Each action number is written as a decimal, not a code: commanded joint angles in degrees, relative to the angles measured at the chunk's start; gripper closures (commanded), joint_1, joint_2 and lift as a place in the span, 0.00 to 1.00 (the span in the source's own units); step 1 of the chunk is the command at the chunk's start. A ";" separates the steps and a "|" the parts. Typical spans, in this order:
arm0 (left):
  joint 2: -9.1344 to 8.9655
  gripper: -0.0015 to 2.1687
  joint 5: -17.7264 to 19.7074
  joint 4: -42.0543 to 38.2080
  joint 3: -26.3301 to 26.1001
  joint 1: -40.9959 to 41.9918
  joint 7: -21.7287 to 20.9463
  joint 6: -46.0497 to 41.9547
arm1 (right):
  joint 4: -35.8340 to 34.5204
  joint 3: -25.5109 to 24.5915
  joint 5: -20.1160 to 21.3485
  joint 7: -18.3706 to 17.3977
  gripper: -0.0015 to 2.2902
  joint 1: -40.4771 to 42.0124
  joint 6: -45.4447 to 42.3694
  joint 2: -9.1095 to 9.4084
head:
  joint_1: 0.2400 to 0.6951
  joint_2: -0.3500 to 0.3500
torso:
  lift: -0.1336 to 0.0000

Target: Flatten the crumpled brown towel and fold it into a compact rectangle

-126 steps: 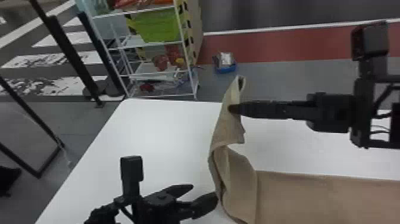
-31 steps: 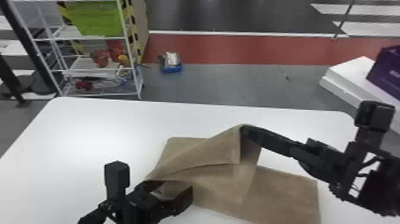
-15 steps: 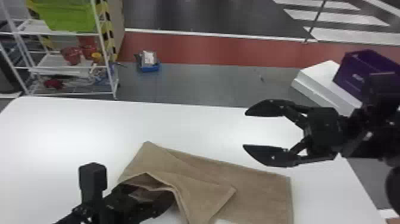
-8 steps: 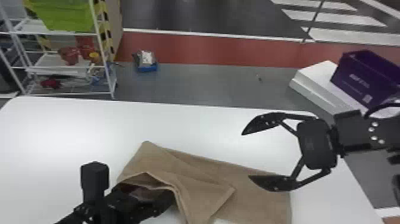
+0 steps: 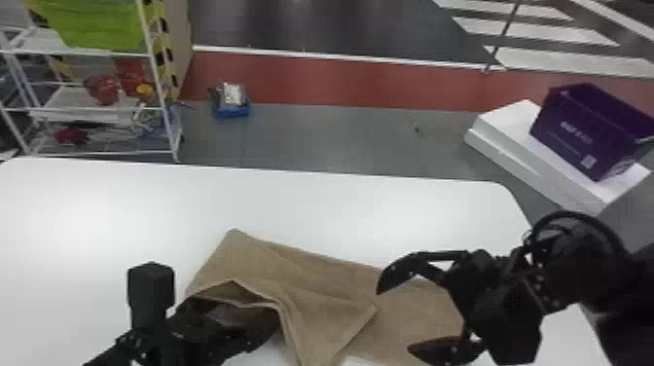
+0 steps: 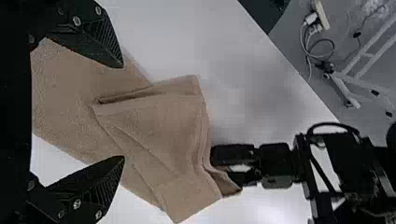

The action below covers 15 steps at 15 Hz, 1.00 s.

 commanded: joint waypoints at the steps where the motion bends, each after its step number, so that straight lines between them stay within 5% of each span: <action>1: -0.15 0.04 0.00 0.38 -0.07 -0.22 -0.05 -0.17 | 4.99 4.15 3.92 0.45 0.10 -0.87 -2.77 -0.36 | 1.00 0.24 | 0.07; 5: -0.15 0.04 0.09 0.82 0.11 -0.66 0.04 0.00 | 10.70 9.34 3.48 0.45 0.15 -6.85 -2.77 0.61 | 1.00 0.21 | 0.07; 15: -0.15 0.04 0.27 0.74 0.81 0.14 -0.49 -0.17 | 18.08 17.51 4.36 0.45 0.23 -14.41 -1.36 6.50 | 1.00 0.31 | 0.07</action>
